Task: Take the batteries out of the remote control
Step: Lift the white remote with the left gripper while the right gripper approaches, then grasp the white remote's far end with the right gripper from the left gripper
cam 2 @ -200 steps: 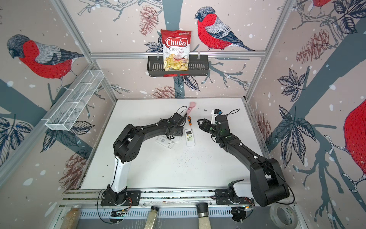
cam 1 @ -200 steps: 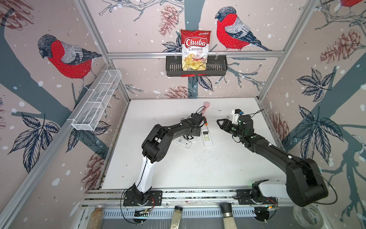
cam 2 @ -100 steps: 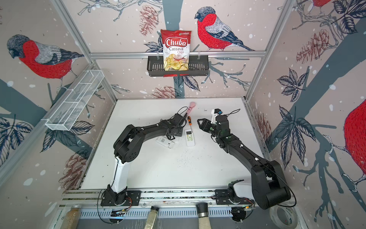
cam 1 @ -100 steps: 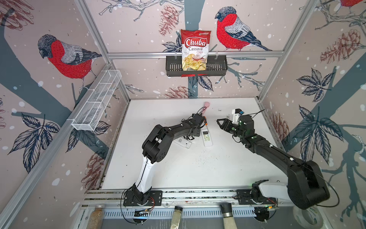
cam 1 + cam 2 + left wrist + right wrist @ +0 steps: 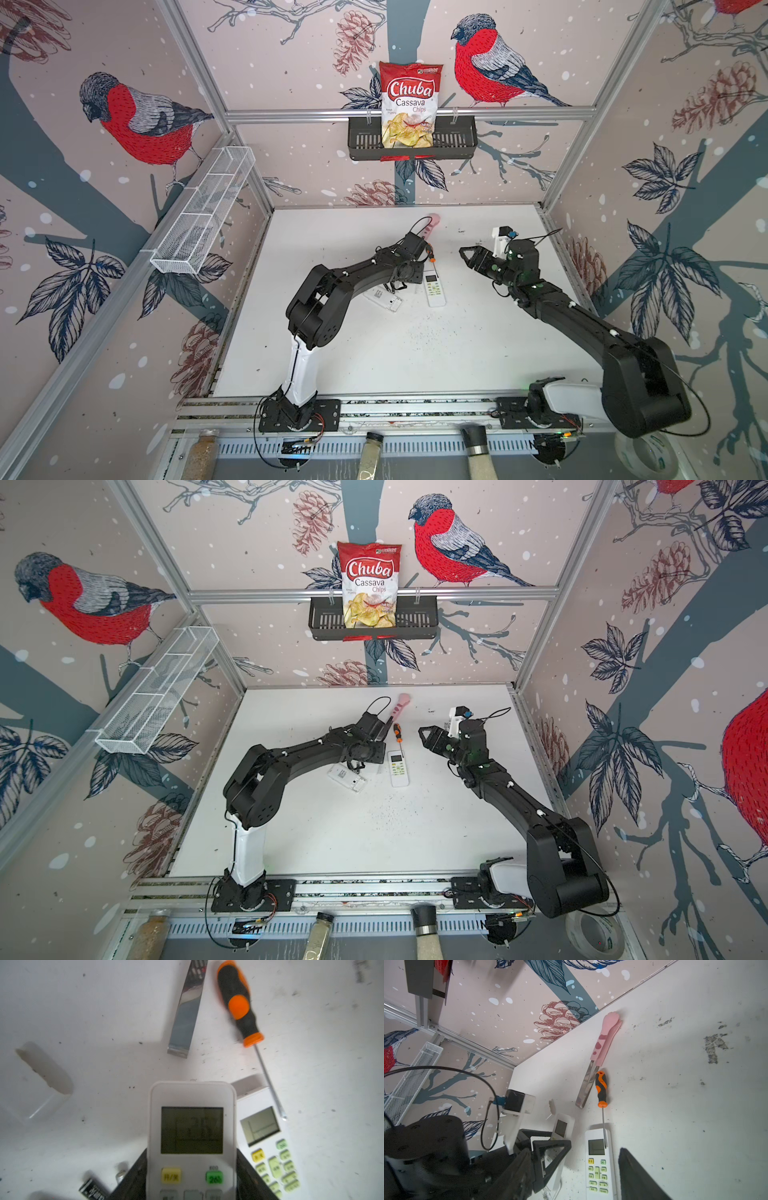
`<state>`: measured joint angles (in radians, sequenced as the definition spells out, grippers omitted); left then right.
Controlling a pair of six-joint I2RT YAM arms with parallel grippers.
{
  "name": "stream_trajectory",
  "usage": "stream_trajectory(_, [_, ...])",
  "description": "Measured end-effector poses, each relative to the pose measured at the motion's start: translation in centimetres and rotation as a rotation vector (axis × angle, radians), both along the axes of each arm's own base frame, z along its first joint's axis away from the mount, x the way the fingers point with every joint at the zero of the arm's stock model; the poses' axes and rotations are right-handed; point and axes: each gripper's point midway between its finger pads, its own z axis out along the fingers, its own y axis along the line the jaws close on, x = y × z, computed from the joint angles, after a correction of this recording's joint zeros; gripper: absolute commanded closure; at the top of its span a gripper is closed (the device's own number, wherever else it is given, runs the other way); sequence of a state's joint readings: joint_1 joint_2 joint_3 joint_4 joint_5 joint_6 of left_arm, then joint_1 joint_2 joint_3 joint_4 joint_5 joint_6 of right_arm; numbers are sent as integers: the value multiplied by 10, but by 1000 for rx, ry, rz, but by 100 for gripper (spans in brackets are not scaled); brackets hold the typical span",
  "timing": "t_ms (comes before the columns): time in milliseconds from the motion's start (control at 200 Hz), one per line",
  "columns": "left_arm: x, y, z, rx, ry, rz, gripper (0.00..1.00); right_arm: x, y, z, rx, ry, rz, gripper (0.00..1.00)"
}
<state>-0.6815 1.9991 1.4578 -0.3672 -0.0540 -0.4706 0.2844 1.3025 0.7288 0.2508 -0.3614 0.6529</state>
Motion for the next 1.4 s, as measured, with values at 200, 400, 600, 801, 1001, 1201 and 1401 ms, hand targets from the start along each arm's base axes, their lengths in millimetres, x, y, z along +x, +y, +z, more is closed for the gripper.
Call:
stream_trajectory(200, [4, 8, 47, -230, -28, -43, 48, 2, 10, 27, 42, -56, 70, 24])
stream_trajectory(400, [2, -1, 89, -480, -56, -155, 48, 6, 27, 51, 104, -113, 176, 21])
stream_trajectory(600, [-3, -11, 116, -711, -58, -260, 48, 12, 46, 73, 175, -170, 289, 19])
stream_trajectory(801, [-5, -21, 148, -918, -78, -370, 48, 19, 60, 84, 230, -197, 368, 11])
stream_trajectory(1001, [1, -27, 162, -1067, -58, -433, 48, 24, 69, 81, 266, -196, 421, 9])
stream_trajectory(1201, [8, -33, 175, -1140, -68, -494, 48, 35, 82, 83, 287, -206, 464, 9])
stream_trajectory(1401, [23, -32, 174, -1172, -59, -497, 48, 56, 89, 74, 307, -178, 474, 8])
